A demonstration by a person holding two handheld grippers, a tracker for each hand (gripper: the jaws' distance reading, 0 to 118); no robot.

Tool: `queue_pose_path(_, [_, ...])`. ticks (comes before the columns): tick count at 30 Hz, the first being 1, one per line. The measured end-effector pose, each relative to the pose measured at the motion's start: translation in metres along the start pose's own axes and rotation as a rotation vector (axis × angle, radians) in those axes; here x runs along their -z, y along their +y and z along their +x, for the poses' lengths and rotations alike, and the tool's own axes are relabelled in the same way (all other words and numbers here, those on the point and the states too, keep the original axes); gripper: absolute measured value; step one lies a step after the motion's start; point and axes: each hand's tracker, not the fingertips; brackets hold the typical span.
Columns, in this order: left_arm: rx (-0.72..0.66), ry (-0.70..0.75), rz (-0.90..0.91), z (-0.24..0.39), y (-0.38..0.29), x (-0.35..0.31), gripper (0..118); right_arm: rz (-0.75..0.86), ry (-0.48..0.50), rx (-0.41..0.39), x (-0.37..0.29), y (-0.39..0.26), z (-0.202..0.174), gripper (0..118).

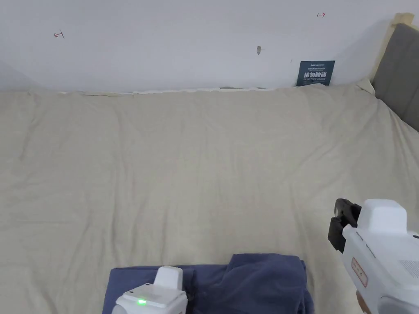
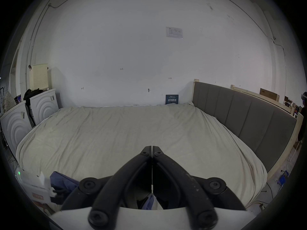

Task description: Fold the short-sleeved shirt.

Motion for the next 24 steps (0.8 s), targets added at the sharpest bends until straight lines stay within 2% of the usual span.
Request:
queue_pose_path(3, [0.058, 0.058, -0.007, 0.010, 0.000, 0.011, 0, -0.005, -0.009, 0.004, -0.001, -0.001, 0.002, 2])
queue_pose_path(7, [0.085, 0.015, -0.024, 0.001, 0.005, 0.000, 0, -0.006, -0.011, 0.009, -0.001, -0.002, 0.002, 2])
queue_pose_path(10, [-0.091, -0.122, 0.037, -0.016, 0.008, -0.032, 0, -0.002, -0.005, 0.008, -0.003, 0.001, -0.001, 2])
queue_pose_path(13, [-0.227, -0.183, 0.092, -0.042, 0.009, -0.068, 3, 0.006, 0.003, 0.001, -0.005, 0.005, -0.006, 2])
queue_pose_path(15, [-0.302, -0.213, 0.090, -0.065, 0.006, -0.087, 13, 0.009, 0.011, -0.003, -0.004, 0.006, -0.009, 2])
queue_pose_path(18, [-0.432, -0.228, 0.113, -0.102, -0.008, -0.112, 18, 0.011, 0.024, -0.005, -0.003, 0.008, -0.014, 2])
queue_pose_path(19, [-0.478, -0.234, 0.118, -0.115, -0.014, -0.118, 27, 0.010, 0.029, -0.004, -0.003, 0.008, -0.016, 2])
queue_pose_path(20, [-0.507, -0.240, 0.115, -0.126, -0.020, -0.123, 43, 0.009, 0.034, -0.001, -0.003, 0.008, -0.017, 2])
queue_pose_path(21, [-0.524, -0.244, 0.096, -0.137, -0.025, -0.125, 74, 0.008, 0.039, 0.003, -0.002, 0.008, -0.018, 2])
queue_pose_path(22, [-0.515, -0.234, 0.072, -0.148, -0.030, -0.126, 98, 0.006, 0.044, 0.004, -0.001, 0.007, -0.020, 2])
queue_pose_path(23, [-0.527, -0.229, 0.050, -0.155, -0.034, -0.126, 116, 0.002, 0.046, 0.002, 0.000, 0.007, -0.022, 2])
queue_pose_path(24, [-0.521, -0.230, 0.041, -0.160, -0.039, -0.127, 118, -0.002, 0.046, -0.001, 0.001, 0.007, -0.024, 2])
